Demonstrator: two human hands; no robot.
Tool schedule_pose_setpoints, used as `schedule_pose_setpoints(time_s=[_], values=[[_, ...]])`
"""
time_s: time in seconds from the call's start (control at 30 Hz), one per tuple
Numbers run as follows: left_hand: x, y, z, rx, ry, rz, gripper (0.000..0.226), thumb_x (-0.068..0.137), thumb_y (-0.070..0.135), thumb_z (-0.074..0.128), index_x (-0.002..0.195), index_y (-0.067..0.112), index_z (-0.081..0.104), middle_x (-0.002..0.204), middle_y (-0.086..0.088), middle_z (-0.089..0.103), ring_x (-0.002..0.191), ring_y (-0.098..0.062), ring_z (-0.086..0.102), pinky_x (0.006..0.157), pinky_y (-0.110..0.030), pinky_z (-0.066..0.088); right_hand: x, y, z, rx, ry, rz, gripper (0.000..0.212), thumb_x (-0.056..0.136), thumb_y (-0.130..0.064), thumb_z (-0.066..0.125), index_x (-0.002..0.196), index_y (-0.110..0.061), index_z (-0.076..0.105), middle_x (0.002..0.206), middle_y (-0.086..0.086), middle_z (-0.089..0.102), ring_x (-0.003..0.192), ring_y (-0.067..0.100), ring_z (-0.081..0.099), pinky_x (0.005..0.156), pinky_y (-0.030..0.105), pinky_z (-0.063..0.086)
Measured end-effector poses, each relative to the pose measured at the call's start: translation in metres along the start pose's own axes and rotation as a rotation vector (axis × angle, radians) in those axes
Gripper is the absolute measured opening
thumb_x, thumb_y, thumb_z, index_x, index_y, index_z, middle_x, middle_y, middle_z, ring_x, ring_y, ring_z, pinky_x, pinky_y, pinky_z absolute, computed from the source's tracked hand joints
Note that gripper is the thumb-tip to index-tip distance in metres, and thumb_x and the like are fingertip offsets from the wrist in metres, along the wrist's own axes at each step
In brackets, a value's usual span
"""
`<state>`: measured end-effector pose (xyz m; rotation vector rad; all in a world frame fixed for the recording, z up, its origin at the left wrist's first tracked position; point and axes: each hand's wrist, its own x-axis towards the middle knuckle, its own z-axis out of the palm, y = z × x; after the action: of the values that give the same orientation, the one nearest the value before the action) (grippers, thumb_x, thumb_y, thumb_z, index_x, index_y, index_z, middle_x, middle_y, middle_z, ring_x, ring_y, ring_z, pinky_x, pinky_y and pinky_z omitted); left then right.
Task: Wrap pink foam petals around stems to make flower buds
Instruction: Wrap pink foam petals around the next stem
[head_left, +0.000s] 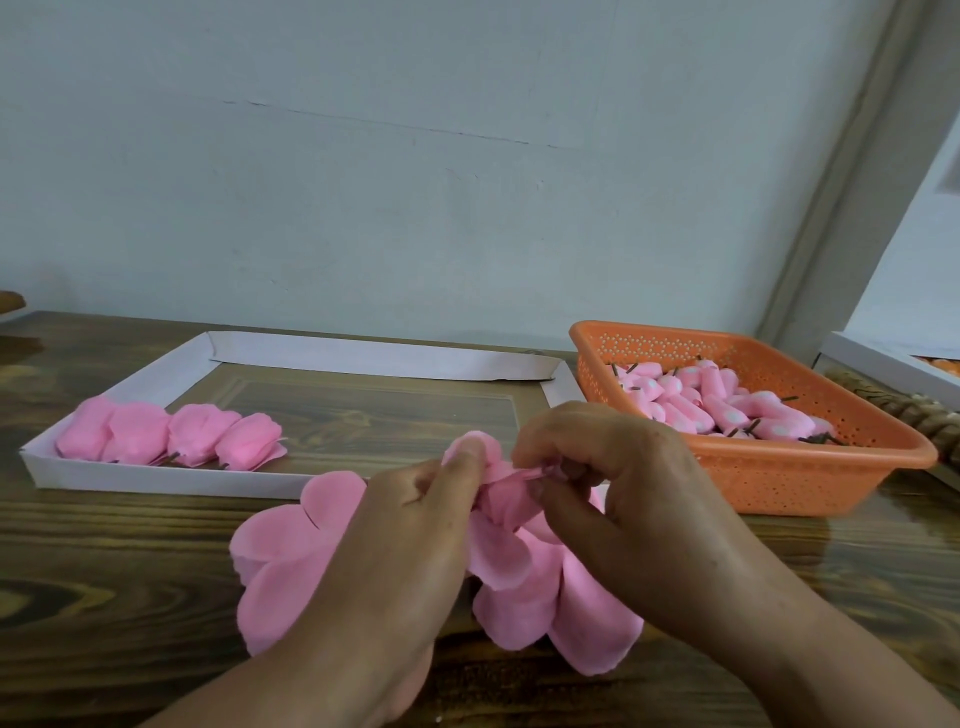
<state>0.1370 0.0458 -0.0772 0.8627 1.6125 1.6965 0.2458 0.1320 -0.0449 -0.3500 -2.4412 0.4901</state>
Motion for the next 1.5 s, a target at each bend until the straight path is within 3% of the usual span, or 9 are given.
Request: schedule_pose_setpoints(time_s=[0.23,0.33,0.4,0.57,0.77,0.97,1.13,1.43,1.5], values=[[0.0,-0.005,-0.001,0.018,-0.022,0.023,0.029,0.084,0.039,0.054,0.076,0.022,0.075,0.084,-0.017,0.072,0.089,-0.035,0.068,0.086,-0.057,0.053,-0.001,0.001,0.001,0.062,-0.014,0.042,0.023,0.076,0.007,0.059,0.073,-0.015,0.067,0.073,-0.007,0.064,0.072,0.008,0.057,0.063,0.016,0.042],[0.0,-0.009,-0.002,0.105,0.003,0.081,0.027,0.09,0.039,0.05,0.076,0.039,0.073,0.072,0.002,0.073,0.073,-0.012,0.07,0.067,-0.036,0.054,-0.001,0.002,0.002,0.08,0.008,0.07,0.025,0.076,0.006,0.061,0.071,-0.018,0.068,0.073,-0.008,0.063,0.073,0.007,0.057,0.064,0.015,0.042],[0.001,-0.011,-0.003,0.176,0.007,0.102,0.031,0.093,0.038,0.047,0.075,0.038,0.072,0.068,0.009,0.071,0.067,-0.001,0.067,0.067,-0.027,0.05,0.0,0.002,0.003,0.073,0.006,0.066,0.025,0.076,0.006,0.062,0.07,-0.017,0.069,0.073,-0.011,0.06,0.073,0.004,0.056,0.064,0.012,0.04],[0.003,-0.013,-0.004,0.29,-0.024,0.157,0.031,0.097,0.033,0.042,0.088,0.028,0.071,0.08,0.013,0.072,0.078,0.003,0.065,0.075,-0.021,0.049,0.0,0.002,0.005,0.068,0.016,0.077,0.028,0.076,0.005,0.064,0.07,-0.021,0.071,0.075,-0.013,0.053,0.074,-0.001,0.055,0.065,0.01,0.04],[0.002,-0.015,-0.007,0.417,-0.094,0.252,0.028,0.1,0.026,0.04,0.103,0.032,0.066,0.08,0.019,0.07,0.079,0.01,0.062,0.066,-0.002,0.041,0.001,0.001,0.004,0.071,0.028,0.115,0.024,0.078,-0.001,0.067,0.088,-0.023,0.07,0.073,-0.016,0.05,0.075,-0.004,0.053,0.067,0.01,0.04],[0.002,-0.015,-0.006,0.441,-0.11,0.283,0.027,0.101,0.024,0.04,0.109,0.031,0.065,0.081,0.014,0.071,0.079,0.005,0.064,0.068,-0.007,0.046,0.001,-0.001,0.003,0.045,-0.014,0.122,0.037,0.079,0.003,0.064,0.106,-0.021,0.07,0.075,-0.016,0.049,0.077,-0.008,0.052,0.07,0.008,0.04],[-0.002,-0.01,-0.005,0.468,-0.134,0.32,0.028,0.1,0.023,0.041,0.103,0.039,0.064,0.082,0.012,0.071,0.078,0.0,0.065,0.072,-0.014,0.05,0.001,-0.004,0.001,0.055,-0.03,0.131,0.03,0.076,0.005,0.063,0.089,-0.021,0.072,0.077,-0.013,0.051,0.077,-0.005,0.051,0.067,0.009,0.039],[-0.006,-0.001,-0.004,0.419,-0.18,0.364,0.03,0.088,0.028,0.041,0.091,0.048,0.064,0.066,0.015,0.064,0.055,-0.007,0.056,0.052,-0.02,0.045,0.0,-0.001,0.003,0.101,0.03,0.145,0.026,0.073,0.003,0.068,0.072,-0.023,0.065,0.076,-0.013,0.052,0.07,0.002,0.053,0.062,0.013,0.041],[-0.007,0.002,-0.005,0.371,-0.198,0.34,0.036,0.093,0.025,0.042,0.089,0.052,0.065,0.072,0.018,0.069,0.067,-0.002,0.063,0.061,-0.017,0.051,-0.001,0.0,0.004,0.115,0.044,0.158,0.026,0.073,0.002,0.068,0.069,-0.024,0.063,0.073,-0.011,0.052,0.063,0.006,0.052,0.057,0.014,0.04]])
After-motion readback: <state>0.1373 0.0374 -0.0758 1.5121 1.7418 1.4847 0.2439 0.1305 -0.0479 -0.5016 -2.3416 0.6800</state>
